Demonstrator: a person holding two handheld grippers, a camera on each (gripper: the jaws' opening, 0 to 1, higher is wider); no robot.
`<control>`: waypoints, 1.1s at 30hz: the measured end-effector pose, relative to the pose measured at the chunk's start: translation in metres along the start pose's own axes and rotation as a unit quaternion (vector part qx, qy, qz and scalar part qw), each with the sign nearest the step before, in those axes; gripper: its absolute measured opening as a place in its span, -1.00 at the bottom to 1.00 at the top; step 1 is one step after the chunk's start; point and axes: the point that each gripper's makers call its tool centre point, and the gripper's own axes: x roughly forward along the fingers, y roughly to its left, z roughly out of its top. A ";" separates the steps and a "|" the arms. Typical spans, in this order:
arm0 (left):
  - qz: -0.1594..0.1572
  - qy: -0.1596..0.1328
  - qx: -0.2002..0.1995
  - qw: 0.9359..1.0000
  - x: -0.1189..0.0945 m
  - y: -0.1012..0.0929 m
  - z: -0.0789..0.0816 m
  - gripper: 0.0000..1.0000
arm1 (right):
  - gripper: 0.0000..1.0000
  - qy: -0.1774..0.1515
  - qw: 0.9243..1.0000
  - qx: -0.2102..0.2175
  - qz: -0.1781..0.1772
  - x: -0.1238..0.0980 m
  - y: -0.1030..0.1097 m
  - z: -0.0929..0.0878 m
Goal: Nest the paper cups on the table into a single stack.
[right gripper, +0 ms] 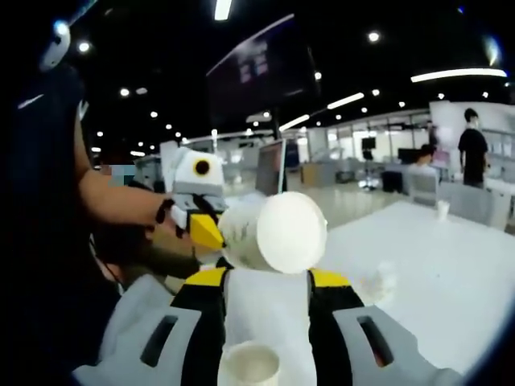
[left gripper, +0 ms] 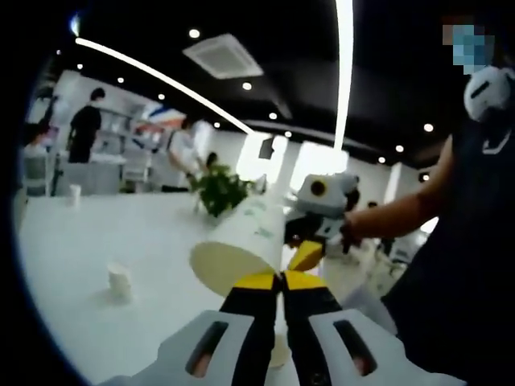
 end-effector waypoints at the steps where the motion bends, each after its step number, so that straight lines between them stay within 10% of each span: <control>1: -0.002 0.004 -0.002 1.000 0.000 -0.001 -0.001 -1.00 | 0.04 0.004 1.000 0.009 -0.002 -0.001 -0.002 -0.002; 12: 0.008 0.092 0.024 0.995 0.006 -0.004 -0.002 -1.00 | 0.42 -0.006 0.999 0.000 -0.044 -0.021 -0.014 0.001; 33: -0.031 0.094 0.039 0.994 0.015 -0.024 0.008 -1.00 | -0.21 -0.036 0.999 -0.006 -0.014 -0.027 0.004 0.025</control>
